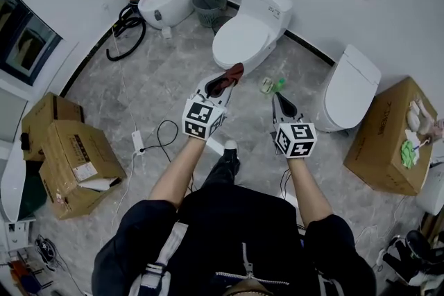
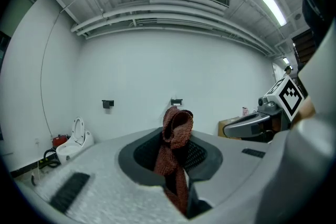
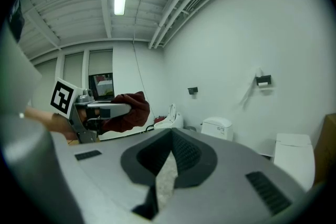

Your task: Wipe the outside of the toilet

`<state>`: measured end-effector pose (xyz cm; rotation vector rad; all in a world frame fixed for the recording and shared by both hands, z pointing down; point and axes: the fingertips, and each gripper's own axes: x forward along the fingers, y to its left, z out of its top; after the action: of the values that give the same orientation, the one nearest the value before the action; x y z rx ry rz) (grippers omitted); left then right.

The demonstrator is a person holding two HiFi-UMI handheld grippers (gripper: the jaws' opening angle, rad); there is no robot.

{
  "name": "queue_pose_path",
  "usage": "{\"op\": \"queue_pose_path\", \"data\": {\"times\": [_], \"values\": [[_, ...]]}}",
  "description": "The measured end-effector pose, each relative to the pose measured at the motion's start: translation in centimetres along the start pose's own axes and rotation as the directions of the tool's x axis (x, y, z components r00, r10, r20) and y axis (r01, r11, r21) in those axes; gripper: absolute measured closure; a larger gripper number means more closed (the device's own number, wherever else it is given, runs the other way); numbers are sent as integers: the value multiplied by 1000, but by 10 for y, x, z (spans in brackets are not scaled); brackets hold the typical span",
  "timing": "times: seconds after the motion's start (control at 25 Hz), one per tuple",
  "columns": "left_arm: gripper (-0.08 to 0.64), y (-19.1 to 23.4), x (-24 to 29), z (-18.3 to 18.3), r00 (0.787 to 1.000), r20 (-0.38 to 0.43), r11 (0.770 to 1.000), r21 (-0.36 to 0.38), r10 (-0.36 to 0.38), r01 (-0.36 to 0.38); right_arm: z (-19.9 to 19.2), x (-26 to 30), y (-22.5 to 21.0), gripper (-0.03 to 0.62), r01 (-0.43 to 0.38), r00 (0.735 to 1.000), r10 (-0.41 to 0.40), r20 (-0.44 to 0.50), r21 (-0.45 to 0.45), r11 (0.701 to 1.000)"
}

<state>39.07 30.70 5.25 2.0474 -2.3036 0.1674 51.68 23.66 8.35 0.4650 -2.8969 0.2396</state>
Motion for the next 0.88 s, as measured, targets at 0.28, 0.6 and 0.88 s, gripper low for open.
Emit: {"op": "queue_pose_path", "data": {"times": [0.28, 0.6, 0.88], "values": [[500, 58, 80, 5, 999, 3, 999, 0, -49, 49, 29, 87, -39, 589, 32, 999, -32, -5, -5, 999], [500, 107, 157, -7, 991, -39, 992, -8, -126, 125, 48, 166, -82, 589, 89, 996, -89, -18, 11, 996], [500, 126, 219, -14, 986, -48, 987, -27, -158, 157, 43, 206, -124, 589, 122, 992, -121, -45, 23, 992]]}}
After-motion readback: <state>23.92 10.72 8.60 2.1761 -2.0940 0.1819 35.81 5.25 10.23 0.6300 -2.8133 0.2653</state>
